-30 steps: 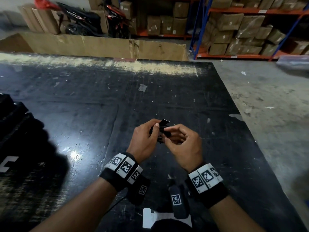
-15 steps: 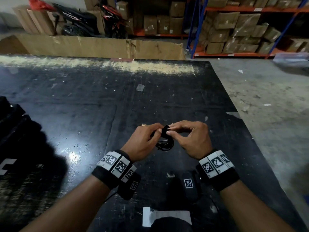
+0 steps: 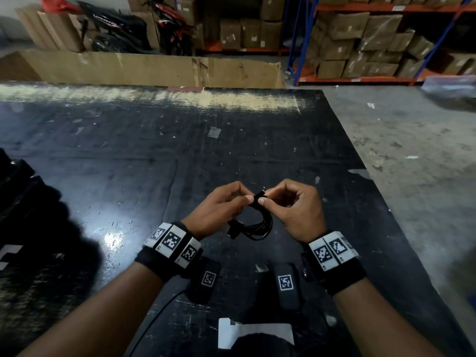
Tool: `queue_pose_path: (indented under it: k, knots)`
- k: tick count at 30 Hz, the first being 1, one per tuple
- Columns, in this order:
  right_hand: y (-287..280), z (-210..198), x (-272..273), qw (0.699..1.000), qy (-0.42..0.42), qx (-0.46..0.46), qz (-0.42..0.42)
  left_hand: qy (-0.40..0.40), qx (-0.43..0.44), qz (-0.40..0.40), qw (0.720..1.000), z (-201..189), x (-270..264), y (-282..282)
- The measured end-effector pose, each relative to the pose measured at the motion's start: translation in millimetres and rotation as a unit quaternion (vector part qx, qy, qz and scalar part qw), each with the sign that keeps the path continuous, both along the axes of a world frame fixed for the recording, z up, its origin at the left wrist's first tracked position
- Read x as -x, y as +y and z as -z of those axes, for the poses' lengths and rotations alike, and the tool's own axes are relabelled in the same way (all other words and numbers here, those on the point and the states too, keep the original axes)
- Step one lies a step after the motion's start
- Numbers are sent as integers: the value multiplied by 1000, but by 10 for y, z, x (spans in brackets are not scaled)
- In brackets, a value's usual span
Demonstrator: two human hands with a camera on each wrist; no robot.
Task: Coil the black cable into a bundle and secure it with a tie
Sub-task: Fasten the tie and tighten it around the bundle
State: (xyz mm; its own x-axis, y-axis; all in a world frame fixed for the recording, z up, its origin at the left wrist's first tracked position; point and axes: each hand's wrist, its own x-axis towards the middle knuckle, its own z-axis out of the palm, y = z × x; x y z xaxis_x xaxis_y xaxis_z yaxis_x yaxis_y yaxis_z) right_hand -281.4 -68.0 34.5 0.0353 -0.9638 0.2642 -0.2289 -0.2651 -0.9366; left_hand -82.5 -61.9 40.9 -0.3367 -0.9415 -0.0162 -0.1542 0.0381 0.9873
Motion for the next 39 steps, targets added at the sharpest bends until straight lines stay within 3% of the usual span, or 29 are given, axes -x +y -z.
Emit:
queue_pose_path:
  k: [3,6,9,14,19,25,32,35,39]
  knots:
    - [-55,36,69,999,-33,-28,15,-4,9,-6,1000,48,-63,13]
    - [-102,100,124,993,-87,-71,46,-18,-41,-26,999,186,-148,35]
    - [-134,156,137,975,-175,-126,58,80,-113,-79,987,314,-143,53]
    - [-203,261,136,956,-213,-186,77,176,-146,-158,961,433,-96,5]
    - [-343,403,158,938,-229,-231,118,166,-161,-193,953,499,-133,-130]
    - [-572,627,148,942,-119,-283,138,108,-184,-217,953,670,-163,-430]
    - [-934,874,165,936,151,-282,149,4,-183,-223,957,1118,-99,-881]
    - [-1035,970,169,927,199,-291,130,-60,-189,-227,953,1238,-74,-1003]
    - [-1078,1006,265,932,222,-256,129,-150,-135,-247,948,1242,-193,-1022]
